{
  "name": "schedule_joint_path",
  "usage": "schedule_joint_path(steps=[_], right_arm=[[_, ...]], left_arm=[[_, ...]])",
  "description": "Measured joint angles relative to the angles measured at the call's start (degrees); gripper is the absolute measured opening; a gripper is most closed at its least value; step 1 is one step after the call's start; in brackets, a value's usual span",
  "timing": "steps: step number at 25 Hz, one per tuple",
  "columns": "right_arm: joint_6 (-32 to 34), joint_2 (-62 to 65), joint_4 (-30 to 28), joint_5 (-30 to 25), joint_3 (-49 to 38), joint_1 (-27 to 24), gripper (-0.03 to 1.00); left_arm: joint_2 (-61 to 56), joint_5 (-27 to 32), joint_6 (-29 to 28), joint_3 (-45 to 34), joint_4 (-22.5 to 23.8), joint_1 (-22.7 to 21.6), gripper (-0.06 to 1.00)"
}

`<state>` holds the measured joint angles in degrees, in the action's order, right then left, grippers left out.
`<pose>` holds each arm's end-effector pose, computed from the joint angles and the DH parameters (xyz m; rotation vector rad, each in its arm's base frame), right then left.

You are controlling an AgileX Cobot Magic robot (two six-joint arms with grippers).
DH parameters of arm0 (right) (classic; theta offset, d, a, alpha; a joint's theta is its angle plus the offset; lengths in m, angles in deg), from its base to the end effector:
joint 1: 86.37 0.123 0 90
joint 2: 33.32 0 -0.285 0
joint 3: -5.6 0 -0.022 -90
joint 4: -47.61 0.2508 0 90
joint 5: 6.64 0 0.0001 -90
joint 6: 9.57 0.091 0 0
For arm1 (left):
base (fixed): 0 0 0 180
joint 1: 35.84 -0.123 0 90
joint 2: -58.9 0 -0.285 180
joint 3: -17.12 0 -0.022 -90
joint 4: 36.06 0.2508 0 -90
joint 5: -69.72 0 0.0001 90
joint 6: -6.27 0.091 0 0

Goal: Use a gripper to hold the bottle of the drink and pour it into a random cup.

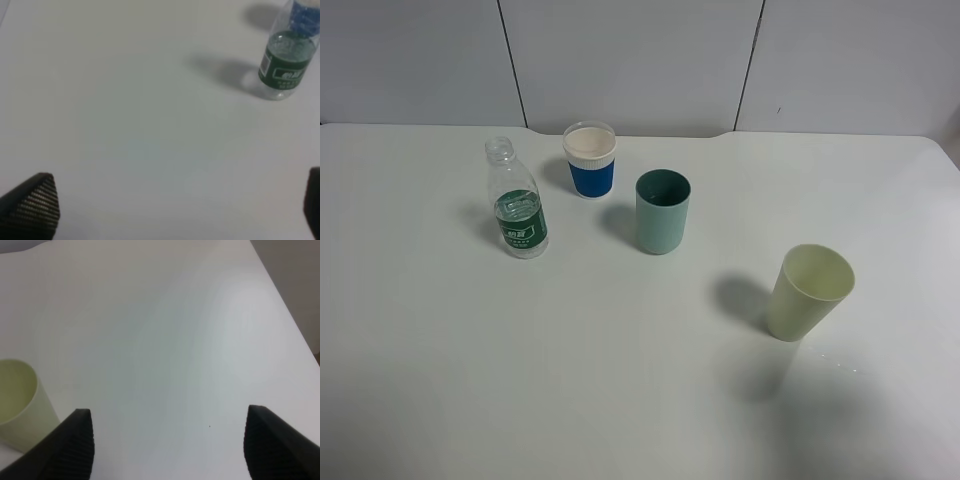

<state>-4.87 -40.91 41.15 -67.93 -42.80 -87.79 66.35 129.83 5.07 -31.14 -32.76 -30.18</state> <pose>-0.0066 -0.0088 0.2778 0.1153 2.0399 -0.0992 -0.0055 0.0051 0.2798 0.0760 2.0187 -0.0073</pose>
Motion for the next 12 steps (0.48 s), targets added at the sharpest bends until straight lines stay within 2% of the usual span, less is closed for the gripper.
schedule_joint_path(steps=[12], right_arm=[[0.0, 0.0, 0.0, 0.0, 0.0, 0.0, 0.63]], left_arm=[[0.0, 0.05, 0.0, 0.0, 0.0, 0.0, 0.99]])
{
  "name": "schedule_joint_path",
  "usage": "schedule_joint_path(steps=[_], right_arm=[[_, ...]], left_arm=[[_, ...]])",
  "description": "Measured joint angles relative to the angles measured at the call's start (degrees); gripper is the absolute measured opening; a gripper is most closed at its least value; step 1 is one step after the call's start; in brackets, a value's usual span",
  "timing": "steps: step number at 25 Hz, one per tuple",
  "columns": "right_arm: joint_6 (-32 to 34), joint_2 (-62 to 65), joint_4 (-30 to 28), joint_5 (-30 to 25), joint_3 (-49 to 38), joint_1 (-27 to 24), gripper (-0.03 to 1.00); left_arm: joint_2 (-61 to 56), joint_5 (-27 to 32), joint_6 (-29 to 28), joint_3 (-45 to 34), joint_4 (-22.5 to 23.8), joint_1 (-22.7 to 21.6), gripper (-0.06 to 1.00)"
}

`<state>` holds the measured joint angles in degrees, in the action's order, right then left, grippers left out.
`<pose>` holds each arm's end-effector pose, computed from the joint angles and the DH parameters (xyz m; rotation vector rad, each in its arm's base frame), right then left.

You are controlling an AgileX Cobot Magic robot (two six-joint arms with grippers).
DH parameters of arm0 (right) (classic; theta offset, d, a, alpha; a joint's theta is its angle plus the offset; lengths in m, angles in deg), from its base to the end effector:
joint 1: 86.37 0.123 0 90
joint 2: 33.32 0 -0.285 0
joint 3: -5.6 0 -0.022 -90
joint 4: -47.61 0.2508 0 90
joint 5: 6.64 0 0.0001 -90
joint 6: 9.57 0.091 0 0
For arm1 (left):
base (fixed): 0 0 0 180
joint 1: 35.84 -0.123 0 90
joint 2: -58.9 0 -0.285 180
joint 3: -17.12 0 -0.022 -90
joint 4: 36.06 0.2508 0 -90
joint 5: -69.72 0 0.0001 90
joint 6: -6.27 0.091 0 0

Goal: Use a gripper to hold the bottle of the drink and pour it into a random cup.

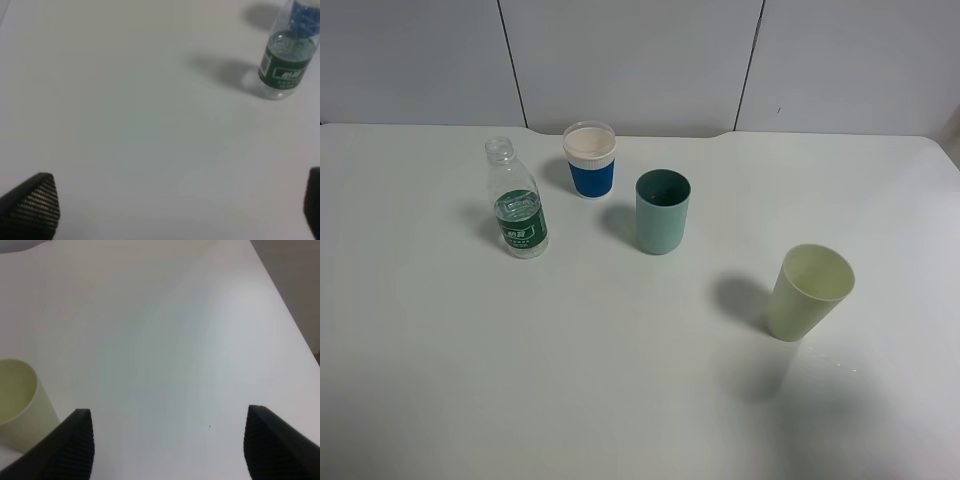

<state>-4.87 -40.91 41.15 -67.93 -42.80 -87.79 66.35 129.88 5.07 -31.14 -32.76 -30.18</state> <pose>-0.0066 -0.0088 0.2778 0.1153 2.0399 -0.0992 -0.0055 0.0051 0.2797 0.0760 2.0196 -0.0072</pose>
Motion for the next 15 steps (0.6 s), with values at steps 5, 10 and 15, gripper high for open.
schedule_joint_path(steps=[5, 10, 15], right_arm=[[0.0, 0.0, 0.0, 0.0, 0.0, 0.0, 0.63], [0.0, 0.0, 0.0, 0.0, 0.0, 0.0, 0.63], [0.0, 0.0, 0.0, 0.0, 0.0, 0.0, 0.63]], left_arm=[[0.0, 0.0, 0.0, 0.0, 0.0, 0.0, 0.99], [0.0, 0.0, 0.0, 0.0, 0.0, 0.0, 0.99], [0.0, 0.0, 0.0, 0.0, 0.0, 0.0, 0.99]])
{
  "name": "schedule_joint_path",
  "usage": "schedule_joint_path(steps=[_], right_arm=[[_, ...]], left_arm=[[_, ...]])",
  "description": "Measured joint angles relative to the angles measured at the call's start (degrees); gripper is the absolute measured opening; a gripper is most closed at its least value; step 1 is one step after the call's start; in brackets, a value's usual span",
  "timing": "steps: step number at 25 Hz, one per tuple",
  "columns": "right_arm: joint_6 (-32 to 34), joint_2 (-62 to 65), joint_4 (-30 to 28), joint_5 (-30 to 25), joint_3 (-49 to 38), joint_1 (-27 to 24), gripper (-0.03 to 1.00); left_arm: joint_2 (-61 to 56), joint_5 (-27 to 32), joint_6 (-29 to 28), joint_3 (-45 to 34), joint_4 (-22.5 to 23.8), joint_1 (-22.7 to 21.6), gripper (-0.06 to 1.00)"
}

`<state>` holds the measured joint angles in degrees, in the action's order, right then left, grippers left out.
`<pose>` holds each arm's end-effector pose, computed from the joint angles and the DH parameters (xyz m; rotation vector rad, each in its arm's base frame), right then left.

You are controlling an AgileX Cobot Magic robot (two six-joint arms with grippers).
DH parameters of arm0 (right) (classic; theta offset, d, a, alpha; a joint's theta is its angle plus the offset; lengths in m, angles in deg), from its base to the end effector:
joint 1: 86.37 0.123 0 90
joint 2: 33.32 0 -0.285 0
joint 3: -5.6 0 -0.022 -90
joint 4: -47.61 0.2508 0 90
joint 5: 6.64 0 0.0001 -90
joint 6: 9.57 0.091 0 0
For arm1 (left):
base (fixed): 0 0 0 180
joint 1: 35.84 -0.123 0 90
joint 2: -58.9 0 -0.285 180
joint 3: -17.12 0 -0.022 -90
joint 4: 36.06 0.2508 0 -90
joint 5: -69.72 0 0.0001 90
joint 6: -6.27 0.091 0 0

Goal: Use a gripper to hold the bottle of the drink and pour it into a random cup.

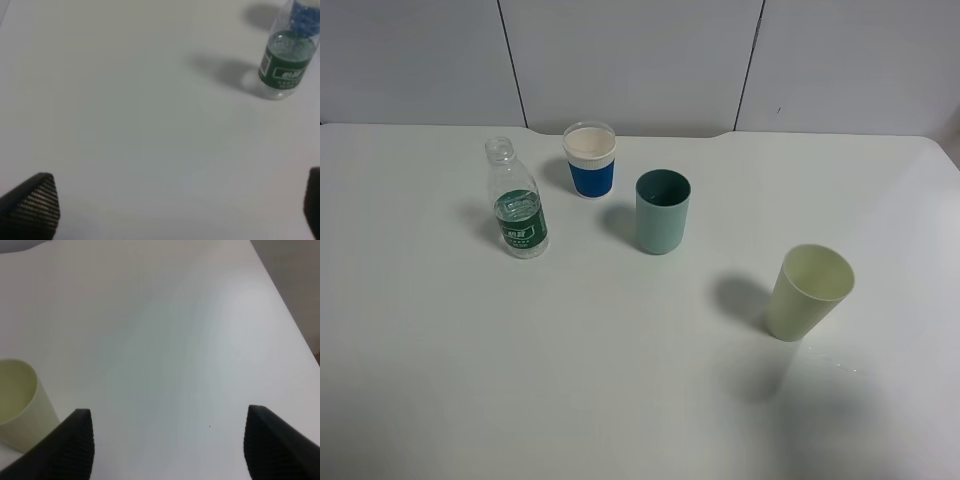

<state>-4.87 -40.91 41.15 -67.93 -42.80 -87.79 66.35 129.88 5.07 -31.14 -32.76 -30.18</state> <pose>-0.0066 -0.0088 0.2778 0.1153 2.0399 -0.0992 -0.0055 0.0051 0.2797 0.0760 2.0196 -0.0072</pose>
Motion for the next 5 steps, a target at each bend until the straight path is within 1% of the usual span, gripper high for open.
schedule_joint_path(steps=[5], right_arm=[[0.0, 0.0, 0.0, 0.0, 0.0, 0.0, 0.63]], left_arm=[[0.0, 0.0, 0.0, 0.0, 0.0, 0.0, 0.99]])
